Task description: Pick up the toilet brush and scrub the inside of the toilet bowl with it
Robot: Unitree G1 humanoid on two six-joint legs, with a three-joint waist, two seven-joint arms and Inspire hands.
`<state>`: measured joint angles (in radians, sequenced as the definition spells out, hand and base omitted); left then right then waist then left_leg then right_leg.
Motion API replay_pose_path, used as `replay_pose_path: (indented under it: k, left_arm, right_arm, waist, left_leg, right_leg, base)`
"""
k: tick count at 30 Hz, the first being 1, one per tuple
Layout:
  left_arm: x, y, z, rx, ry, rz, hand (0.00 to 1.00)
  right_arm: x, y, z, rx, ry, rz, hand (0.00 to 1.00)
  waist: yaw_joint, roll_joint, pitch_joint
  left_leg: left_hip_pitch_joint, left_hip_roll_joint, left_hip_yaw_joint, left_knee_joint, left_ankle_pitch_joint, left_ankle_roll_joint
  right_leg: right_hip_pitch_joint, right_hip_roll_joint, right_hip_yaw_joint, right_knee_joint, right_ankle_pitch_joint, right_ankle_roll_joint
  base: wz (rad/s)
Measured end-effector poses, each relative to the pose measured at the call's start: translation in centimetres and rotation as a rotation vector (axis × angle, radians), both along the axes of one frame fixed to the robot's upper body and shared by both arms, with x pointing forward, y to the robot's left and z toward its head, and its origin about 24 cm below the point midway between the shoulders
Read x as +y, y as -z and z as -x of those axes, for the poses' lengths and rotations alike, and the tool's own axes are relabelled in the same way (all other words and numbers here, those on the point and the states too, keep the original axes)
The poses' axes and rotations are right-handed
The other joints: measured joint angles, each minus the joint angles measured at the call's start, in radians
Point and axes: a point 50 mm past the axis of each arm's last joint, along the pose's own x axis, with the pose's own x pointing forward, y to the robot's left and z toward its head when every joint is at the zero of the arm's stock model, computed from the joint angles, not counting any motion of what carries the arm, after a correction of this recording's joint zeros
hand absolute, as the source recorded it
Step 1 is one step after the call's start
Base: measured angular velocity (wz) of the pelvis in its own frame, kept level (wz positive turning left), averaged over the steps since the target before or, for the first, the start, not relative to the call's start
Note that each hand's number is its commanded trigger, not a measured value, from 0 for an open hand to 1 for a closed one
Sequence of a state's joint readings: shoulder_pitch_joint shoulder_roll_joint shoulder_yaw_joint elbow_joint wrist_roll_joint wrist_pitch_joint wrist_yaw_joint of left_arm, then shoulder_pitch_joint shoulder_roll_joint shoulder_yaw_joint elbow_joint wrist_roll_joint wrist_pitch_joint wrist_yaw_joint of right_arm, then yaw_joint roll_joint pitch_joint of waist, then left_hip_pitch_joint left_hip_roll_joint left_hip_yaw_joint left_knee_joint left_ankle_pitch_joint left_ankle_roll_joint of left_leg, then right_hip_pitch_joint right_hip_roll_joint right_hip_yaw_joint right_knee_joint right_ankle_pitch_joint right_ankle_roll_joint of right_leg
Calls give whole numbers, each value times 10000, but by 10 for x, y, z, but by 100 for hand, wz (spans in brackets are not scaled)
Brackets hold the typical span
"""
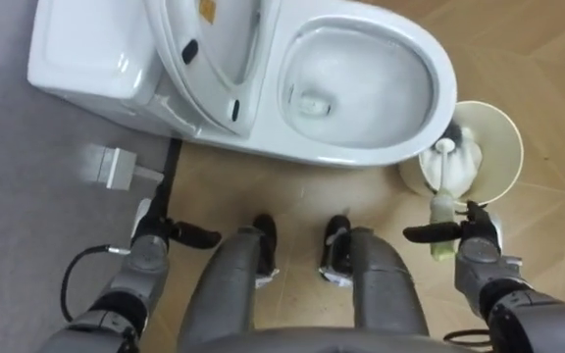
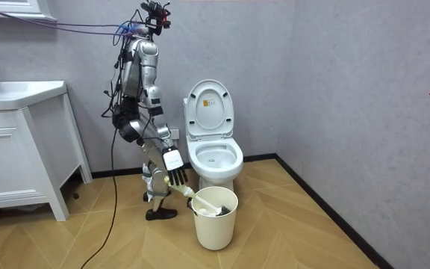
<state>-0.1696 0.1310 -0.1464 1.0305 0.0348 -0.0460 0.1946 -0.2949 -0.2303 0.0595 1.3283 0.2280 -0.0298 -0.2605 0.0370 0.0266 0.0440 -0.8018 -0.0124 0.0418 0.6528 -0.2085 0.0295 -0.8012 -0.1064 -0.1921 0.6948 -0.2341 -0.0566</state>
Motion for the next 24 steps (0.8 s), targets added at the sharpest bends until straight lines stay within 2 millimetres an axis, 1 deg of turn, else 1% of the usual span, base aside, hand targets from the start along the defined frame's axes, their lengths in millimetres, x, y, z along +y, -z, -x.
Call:
replay_pose_path:
  k: [3, 6, 9, 13, 15, 17, 18, 21, 24]
  left_arm:
    - [-5, -4, -6, -306, 6, 311, 0]
    - [-13, -11, -17, -702, 211, 628, 0]
    - [-15, -13, -20, -781, 548, 516, 0]
    - [-18, -15, -23, -842, 602, 574, 0]
    - [-17, -15, -23, -875, 475, 594, 0]
    - [-18, -16, -24, -914, 462, 603, 0]
    - [-18, -17, -25, -979, 483, 577, 0]
    - [-19, -19, -28, -1143, 509, 574, 0]
    - [-20, -21, -30, -1237, 517, 591, 0]
  right_arm:
    - [-7, -8, -11, -287, 186, -104, 0]
    - [-14, -19, -26, -695, 94, -36, 0]
    - [-13, -22, -31, -769, 79, -143, 0]
    - [-12, -23, -33, -851, 382, -399, 0]
    - [-12, -24, -35, -977, 575, -534, 0]
    - [-14, -25, -36, -1090, 852, -671, 0]
    - [-15, -26, -37, -1133, 963, -720, 0]
    - [-16, -29, -40, -1226, 1109, -705, 0]
    - [-16, -29, -40, -1304, 1305, -800, 0]
  waist:
    - [49, -5, 11]
    - [255, -12, 35]
    - [321, 4, 54]
    - [439, 48, 83]
    - [443, 47, 83]
    - [429, 46, 84]
    - [434, 45, 85]
    - [446, 45, 84]
    - [456, 44, 85]
  left_leg:
    - [-677, 4, -17, 262, 61, -3]
    - [-1348, 4, -21, 421, 139, -8]
    - [-1605, 2, -49, 421, 173, -24]
    - [-1711, -5, -91, 415, 161, -17]
    - [-1819, -49, -118, 422, 168, -6]
    - [-1957, -172, -113, 447, 170, -3]
    - [-2052, -189, -115, 505, 146, 0]
    - [-2275, -186, -114, 717, 33, -2]
    - [-2359, -185, -122, 769, -2, 4]
  right_leg:
    - [-641, -16, -18, 215, 93, -68]
    - [-1324, -43, -45, 371, 179, -126]
    - [-1571, -25, -54, 389, 254, -249]
    - [-1653, 14, -57, 398, 198, -260]
    - [-1782, -73, -85, 523, 138, -276]
    - [-1989, -229, -105, 738, 6, -291]
    - [-2100, -263, -99, 840, -44, -295]
    - [-2326, -284, -95, 1025, -131, -300]
    - [-2392, -291, -93, 1060, -162, -297]
  base:
    - [0]
    - [-3]
    - [4]
    - [5]
    - [10]
    - [17]
    - [10]
    - [0]
    - [0]
